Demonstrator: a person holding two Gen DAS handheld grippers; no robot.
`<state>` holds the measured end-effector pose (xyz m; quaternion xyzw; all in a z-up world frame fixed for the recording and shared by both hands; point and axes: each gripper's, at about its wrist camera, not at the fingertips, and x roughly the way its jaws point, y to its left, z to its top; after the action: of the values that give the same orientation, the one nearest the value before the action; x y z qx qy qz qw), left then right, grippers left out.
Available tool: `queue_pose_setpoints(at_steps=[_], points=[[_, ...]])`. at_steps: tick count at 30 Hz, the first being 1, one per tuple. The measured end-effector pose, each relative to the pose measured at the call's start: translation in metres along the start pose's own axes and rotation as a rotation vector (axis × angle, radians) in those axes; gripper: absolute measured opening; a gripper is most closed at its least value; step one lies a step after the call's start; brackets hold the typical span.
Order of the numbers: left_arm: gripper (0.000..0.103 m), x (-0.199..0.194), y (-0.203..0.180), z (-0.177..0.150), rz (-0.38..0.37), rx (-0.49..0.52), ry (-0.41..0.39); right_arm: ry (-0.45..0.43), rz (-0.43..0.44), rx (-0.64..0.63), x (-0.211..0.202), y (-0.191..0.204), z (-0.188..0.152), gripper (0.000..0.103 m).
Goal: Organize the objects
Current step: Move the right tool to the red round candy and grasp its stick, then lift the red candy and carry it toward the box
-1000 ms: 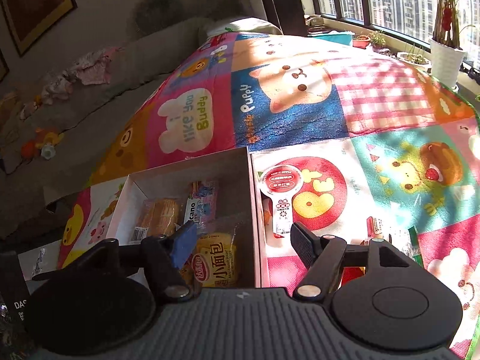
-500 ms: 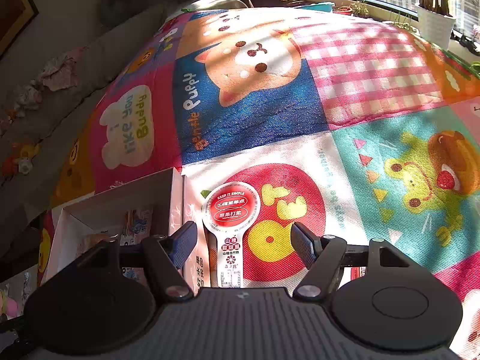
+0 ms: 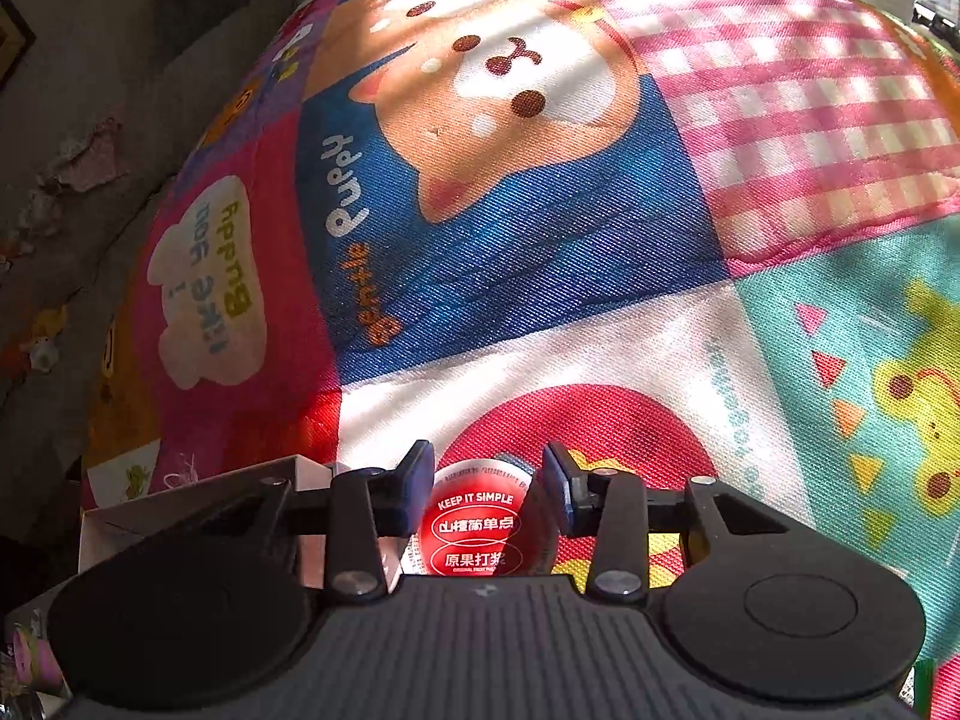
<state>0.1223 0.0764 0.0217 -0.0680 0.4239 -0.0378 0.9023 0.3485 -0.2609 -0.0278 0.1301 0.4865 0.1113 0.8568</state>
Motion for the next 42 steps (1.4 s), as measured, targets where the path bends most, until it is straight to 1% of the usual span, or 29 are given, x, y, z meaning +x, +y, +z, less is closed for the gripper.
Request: queue_pose_setpoints(at_steps=[2, 3, 4, 7, 8, 10, 12, 13, 16, 18, 21, 22, 23, 24, 29, 31, 33, 35, 36, 37, 38, 39, 40, 41, 42], points=[[0.020, 0.000, 0.000, 0.000, 0.000, -0.001, 0.000, 0.010, 0.014, 0.011, -0.008, -0.010, -0.004, 0.019], [0.020, 0.000, 0.000, 0.000, 0.001, -0.002, 0.000, 0.018, 0.012, 0.011, -0.012, -0.014, -0.007, 0.017], [0.020, 0.000, 0.000, 0.000, 0.002, -0.002, 0.000, 0.022, 0.002, 0.005, -0.014, -0.017, -0.009, 0.016], [0.020, 0.000, 0.000, 0.000, 0.001, -0.005, -0.001, 0.002, -0.084, -0.038, -0.026, -0.023, -0.016, 0.016], [0.020, 0.000, 0.000, 0.000, 0.000, -0.005, -0.001, -0.008, -0.090, -0.043, -0.032, -0.027, -0.019, 0.018], [0.020, 0.000, 0.000, -0.001, -0.001, -0.006, -0.001, 0.001, -0.022, -0.017, -0.039, -0.033, -0.022, 0.019], [0.020, 0.000, 0.001, -0.001, 0.000, -0.006, -0.001, 0.025, 0.067, 0.012, -0.042, -0.034, -0.025, 0.022], [0.020, 0.000, 0.001, -0.001, -0.001, -0.006, -0.001, 0.037, 0.095, 0.020, -0.041, -0.033, -0.027, 0.023], [0.020, 0.001, 0.001, -0.001, -0.003, -0.006, 0.001, 0.072, 0.126, 0.032, -0.032, -0.026, -0.035, 0.023], [0.020, 0.001, 0.002, -0.001, -0.005, -0.006, 0.003, 0.079, 0.119, 0.032, -0.025, -0.022, -0.039, 0.029], [0.020, 0.001, 0.002, -0.001, -0.004, -0.003, 0.005, 0.072, 0.138, 0.029, -0.023, -0.017, -0.042, 0.032], [0.020, 0.001, 0.002, -0.001, -0.005, -0.002, 0.005, 0.075, 0.136, 0.015, -0.023, -0.014, -0.043, 0.026], [0.021, 0.001, 0.002, -0.001, -0.005, -0.003, 0.005, 0.072, 0.125, 0.002, -0.024, -0.012, -0.043, 0.014], [0.021, 0.001, 0.002, -0.001, -0.005, -0.003, 0.004, 0.065, 0.123, -0.005, -0.026, -0.010, -0.044, 0.008], [0.021, 0.001, 0.002, -0.001, -0.006, -0.004, 0.004, 0.015, 0.060, -0.029, -0.042, -0.016, -0.042, 0.006], [0.021, 0.001, 0.002, -0.001, -0.008, -0.005, 0.004, 0.011, 0.025, -0.028, -0.044, -0.024, -0.040, 0.002], [0.021, 0.001, 0.002, -0.001, -0.008, -0.006, 0.003, 0.003, -0.024, -0.051, -0.046, -0.030, -0.040, 0.003], [0.021, 0.001, 0.002, -0.001, -0.008, -0.007, 0.003, -0.029, -0.058, -0.084, -0.051, -0.032, -0.042, 0.005], [0.021, 0.001, 0.002, -0.001, -0.008, -0.007, 0.003, -0.045, -0.052, -0.110, -0.054, -0.032, -0.044, 0.007], [0.021, 0.001, 0.002, -0.001, -0.008, -0.007, 0.003, -0.056, -0.043, -0.130, -0.057, -0.031, -0.045, 0.017], [0.021, 0.001, 0.001, -0.001, -0.008, -0.006, 0.003, -0.076, -0.030, -0.163, -0.060, -0.028, -0.048, 0.033], [0.021, 0.001, 0.002, -0.001, -0.008, -0.006, 0.003, -0.092, -0.019, -0.198, -0.063, -0.024, -0.050, 0.043], [0.021, 0.001, 0.002, 0.000, -0.009, -0.007, 0.003, -0.102, -0.012, -0.229, -0.064, -0.021, -0.052, 0.058], [0.021, 0.001, 0.001, 0.000, -0.009, -0.007, 0.004, -0.108, -0.002, -0.272, -0.065, -0.015, -0.054, 0.063], [0.021, 0.001, 0.002, -0.001, -0.008, -0.006, 0.003, -0.100, 0.003, -0.296, -0.063, -0.011, -0.054, 0.063]])
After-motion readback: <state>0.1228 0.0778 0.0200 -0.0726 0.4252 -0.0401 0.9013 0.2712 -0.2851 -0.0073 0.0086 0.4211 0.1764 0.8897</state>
